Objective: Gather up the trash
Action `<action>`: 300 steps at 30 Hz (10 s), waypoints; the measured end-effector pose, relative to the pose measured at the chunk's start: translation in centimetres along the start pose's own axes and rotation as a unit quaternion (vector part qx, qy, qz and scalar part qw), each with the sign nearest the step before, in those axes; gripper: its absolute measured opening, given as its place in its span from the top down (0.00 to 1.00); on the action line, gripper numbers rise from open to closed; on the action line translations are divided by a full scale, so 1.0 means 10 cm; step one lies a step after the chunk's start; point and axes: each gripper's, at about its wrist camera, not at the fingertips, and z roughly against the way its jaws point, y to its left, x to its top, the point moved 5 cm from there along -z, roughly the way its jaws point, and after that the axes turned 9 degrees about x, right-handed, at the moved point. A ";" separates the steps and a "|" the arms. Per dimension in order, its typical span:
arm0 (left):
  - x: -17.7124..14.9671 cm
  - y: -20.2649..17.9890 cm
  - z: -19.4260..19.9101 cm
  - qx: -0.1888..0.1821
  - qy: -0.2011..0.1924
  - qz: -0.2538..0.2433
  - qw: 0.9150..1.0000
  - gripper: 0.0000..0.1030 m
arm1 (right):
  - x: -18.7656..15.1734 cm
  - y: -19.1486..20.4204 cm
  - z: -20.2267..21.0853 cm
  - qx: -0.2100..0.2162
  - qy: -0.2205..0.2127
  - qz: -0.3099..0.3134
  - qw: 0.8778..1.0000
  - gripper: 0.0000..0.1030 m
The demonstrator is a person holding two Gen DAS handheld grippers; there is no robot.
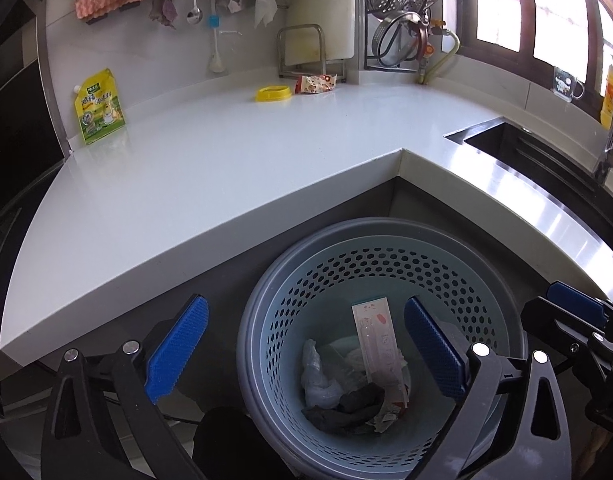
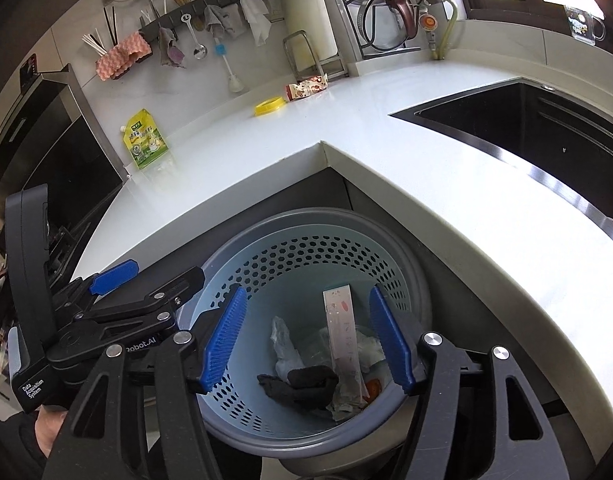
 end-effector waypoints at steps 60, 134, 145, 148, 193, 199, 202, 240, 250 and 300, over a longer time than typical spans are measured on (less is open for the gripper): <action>2.69 1.18 -2.01 0.109 -0.045 0.079 0.990 0.06 | 3.55 -0.31 -3.15 -0.053 0.031 0.000 0.998 0.28; 3.14 0.19 -3.44 0.040 0.117 0.027 0.992 0.08 | 3.39 -1.13 -2.99 -0.018 0.068 -0.073 0.995 0.71; 3.14 0.19 -3.32 0.027 0.094 0.034 0.995 0.33 | 3.37 -1.15 -3.01 -0.020 0.071 -0.070 0.995 0.71; 3.12 0.22 -3.16 0.038 0.075 0.030 0.996 0.33 | 3.35 -1.12 -3.00 -0.024 0.071 -0.065 0.995 0.71; 0.95 0.24 0.13 -0.015 -0.041 0.017 0.999 0.33 | 0.83 0.28 -0.15 -0.052 0.012 0.071 0.996 0.71; 0.58 0.09 0.20 -0.028 -0.021 0.013 0.999 0.33 | 0.43 0.21 0.06 -0.041 0.028 0.067 0.997 0.71; 0.44 -0.01 0.17 -0.034 -0.008 0.002 0.999 0.33 | 0.28 0.17 0.02 -0.045 0.044 0.064 0.996 0.71; 0.07 0.06 0.06 -0.008 0.027 0.009 1.000 0.08 | -0.02 0.00 -0.04 -0.010 0.034 0.017 0.999 0.41; 0.07 0.07 0.12 -0.002 0.022 0.007 1.000 0.06 | -0.04 0.04 -0.01 -0.032 0.030 0.026 0.999 0.39; 0.02 0.13 0.15 0.024 0.026 0.011 0.999 0.06 | -0.05 0.04 0.01 -0.047 0.025 0.024 0.998 0.37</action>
